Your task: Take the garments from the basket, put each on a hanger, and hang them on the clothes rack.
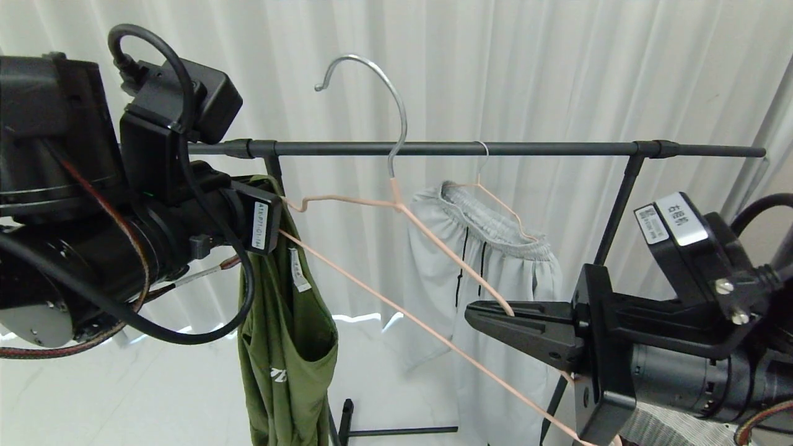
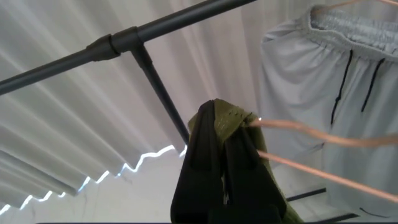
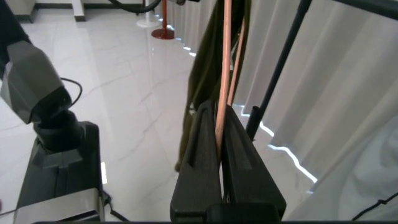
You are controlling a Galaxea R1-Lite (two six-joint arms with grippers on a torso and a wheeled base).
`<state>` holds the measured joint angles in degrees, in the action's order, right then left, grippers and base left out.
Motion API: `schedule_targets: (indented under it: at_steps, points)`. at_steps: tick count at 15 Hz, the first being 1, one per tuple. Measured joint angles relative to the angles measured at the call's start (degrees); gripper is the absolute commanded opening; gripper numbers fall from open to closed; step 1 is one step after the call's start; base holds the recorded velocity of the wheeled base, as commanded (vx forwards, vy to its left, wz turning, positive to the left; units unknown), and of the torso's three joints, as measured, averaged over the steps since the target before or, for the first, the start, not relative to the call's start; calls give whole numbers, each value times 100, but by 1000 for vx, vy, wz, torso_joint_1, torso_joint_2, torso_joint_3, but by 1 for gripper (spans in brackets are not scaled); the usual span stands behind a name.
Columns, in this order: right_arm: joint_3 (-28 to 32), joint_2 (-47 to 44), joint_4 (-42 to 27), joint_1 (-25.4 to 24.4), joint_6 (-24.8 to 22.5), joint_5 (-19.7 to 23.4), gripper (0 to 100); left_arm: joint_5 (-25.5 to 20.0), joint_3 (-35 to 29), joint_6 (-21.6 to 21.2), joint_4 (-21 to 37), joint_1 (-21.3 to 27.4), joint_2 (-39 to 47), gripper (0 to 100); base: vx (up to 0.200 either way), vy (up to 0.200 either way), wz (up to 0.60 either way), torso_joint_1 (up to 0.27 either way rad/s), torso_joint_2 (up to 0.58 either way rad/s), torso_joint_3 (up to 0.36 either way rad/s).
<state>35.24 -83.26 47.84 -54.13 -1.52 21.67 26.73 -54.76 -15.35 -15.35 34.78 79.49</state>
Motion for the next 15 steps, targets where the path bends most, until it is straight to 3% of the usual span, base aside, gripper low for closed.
schedule_targets:
  at_steps: [3,7,12,15]
  points:
    - [26,-234,477,9,215,0,0,11,-11,40,-9,322,-20,0,0,0,0,0,0,0]
    - [11,-452,624,0,349,0,0,-73,-50,57,5,449,-78,0,0,0,0,0,0,0]
    - [-7,-656,861,-63,724,2,0,-853,-144,11,2,472,-251,0,0,0,0,0,0,0]
    - [0,-861,1103,-89,764,2,0,-1018,-149,13,0,610,-343,0,0,0,0,0,0,0]
